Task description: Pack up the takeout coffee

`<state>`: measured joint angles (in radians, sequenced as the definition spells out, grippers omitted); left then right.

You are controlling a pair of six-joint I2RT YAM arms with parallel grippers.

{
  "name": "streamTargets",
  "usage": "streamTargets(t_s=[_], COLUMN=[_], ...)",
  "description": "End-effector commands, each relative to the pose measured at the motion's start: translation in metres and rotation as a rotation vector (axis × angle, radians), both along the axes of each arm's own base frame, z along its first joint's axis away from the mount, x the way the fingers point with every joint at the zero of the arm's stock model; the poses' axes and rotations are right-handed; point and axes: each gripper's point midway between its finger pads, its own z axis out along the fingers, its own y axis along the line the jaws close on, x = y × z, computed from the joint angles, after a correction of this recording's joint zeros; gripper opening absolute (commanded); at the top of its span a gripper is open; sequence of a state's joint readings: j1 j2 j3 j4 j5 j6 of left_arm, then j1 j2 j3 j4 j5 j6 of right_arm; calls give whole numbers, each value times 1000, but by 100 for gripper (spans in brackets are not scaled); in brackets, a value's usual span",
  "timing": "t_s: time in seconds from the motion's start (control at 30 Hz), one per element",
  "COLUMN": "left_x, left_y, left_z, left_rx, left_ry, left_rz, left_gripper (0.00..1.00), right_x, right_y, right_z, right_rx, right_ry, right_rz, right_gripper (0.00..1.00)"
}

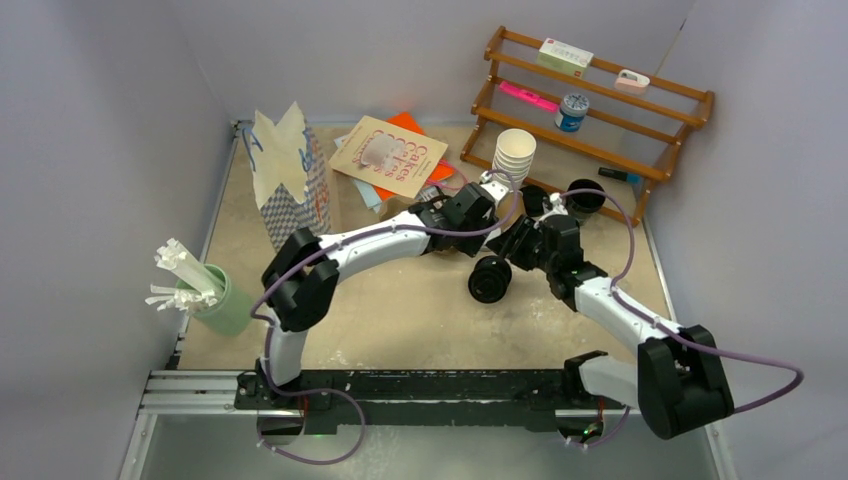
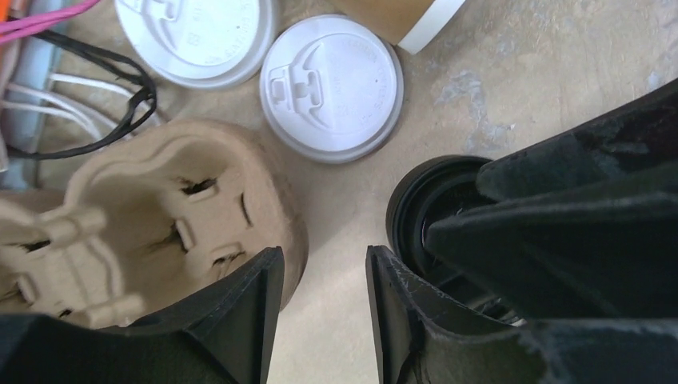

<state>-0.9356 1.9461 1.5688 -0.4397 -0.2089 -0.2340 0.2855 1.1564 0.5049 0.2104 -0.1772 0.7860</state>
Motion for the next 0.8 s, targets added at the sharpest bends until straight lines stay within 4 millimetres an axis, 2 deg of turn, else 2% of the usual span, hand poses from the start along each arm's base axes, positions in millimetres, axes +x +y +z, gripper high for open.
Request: streamTargets(t_s=[0.0,0.2,0.3,0.57,0.77], left_x=[22,33,38,47,44], left_y=[-14,-2,2,8,3], left_z=[20,12,11,-5,-13], left_rx=[-91,-79,-84,-100,-101], left_ry=[-4,-1,1,60,88], left_rz=[42,86,97,97,75], left_gripper=[45,45,49,47,50], right_x=[12,22,23,28,32], right_y=[13,22,23,24,27], right_z=[12,12,8,6,4], right_rx=[62,95,98,91,96], right_ry=[-67,-85,-78,-73,-68], right_rz=[38,63,68,68,75], right_gripper=[50,51,51,51,51])
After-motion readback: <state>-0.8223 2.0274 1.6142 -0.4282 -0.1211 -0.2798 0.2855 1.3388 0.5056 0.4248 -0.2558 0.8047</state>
